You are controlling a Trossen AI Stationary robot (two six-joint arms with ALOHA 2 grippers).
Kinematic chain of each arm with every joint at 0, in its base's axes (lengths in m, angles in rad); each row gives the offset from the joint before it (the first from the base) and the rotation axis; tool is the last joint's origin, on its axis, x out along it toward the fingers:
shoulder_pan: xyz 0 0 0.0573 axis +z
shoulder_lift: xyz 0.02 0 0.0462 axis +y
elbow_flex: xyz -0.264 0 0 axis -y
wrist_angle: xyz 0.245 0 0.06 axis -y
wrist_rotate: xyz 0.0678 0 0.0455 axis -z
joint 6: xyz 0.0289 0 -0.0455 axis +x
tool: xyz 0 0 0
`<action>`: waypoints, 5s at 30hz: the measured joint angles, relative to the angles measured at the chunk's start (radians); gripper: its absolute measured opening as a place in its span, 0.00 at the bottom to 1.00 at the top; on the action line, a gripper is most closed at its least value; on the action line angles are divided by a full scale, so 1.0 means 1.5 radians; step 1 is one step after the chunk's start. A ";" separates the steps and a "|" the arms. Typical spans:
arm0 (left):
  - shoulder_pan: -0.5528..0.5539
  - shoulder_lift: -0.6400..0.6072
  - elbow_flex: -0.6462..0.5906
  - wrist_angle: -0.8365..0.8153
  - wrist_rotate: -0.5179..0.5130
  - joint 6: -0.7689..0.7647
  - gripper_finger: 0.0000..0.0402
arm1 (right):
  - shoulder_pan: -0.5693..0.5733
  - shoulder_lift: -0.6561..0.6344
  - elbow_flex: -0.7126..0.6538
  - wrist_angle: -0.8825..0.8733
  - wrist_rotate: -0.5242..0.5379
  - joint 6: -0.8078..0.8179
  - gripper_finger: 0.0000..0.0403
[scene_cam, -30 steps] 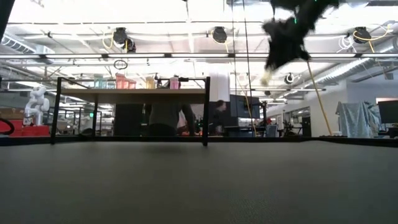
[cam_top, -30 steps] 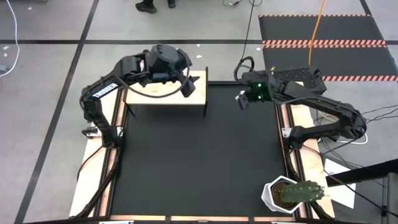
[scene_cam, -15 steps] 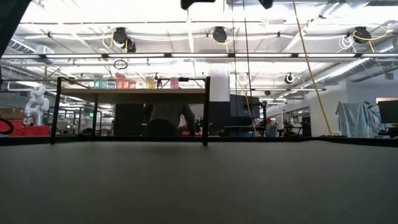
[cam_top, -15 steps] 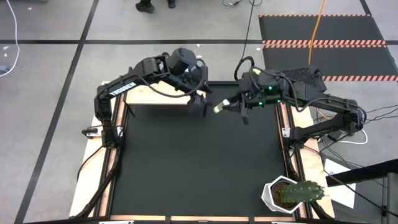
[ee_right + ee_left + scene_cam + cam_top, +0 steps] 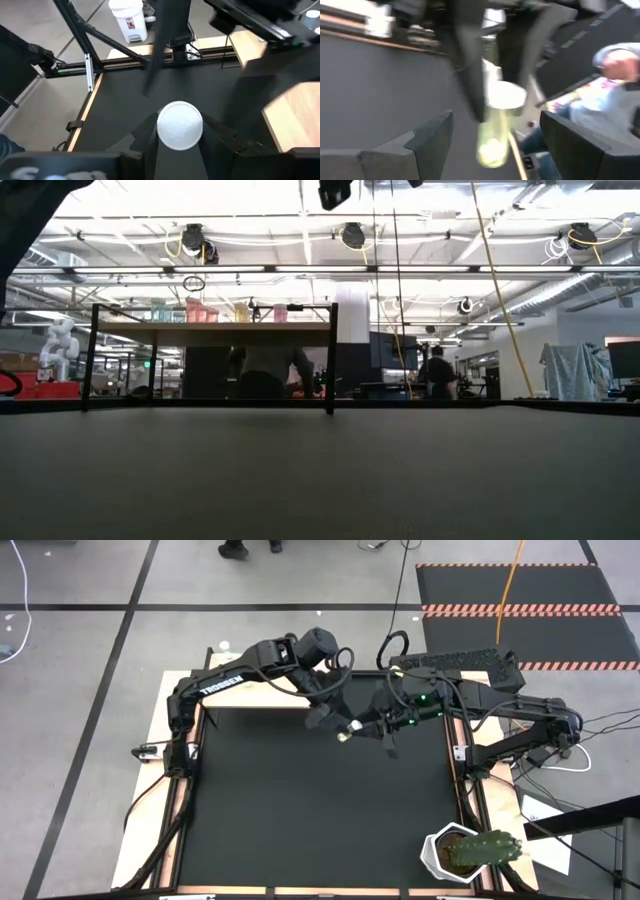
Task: Pick and place medicine bottles onto shelf by color
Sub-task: Put the yellow pill bottle on the shelf aligned with the yellow pill bottles
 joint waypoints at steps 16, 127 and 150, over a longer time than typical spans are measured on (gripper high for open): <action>-0.019 0.026 0.000 0.033 0.053 -0.047 0.74 | 0.002 0.000 0.000 0.029 -0.012 -0.058 0.28; 0.093 -0.428 -1.197 1.109 -0.915 -0.052 0.29 | -0.086 -0.365 -0.445 0.362 0.337 -0.137 0.70; 0.092 -0.402 -1.215 1.177 -0.906 -0.054 0.30 | -0.092 -0.358 -0.445 0.362 0.336 -0.141 0.70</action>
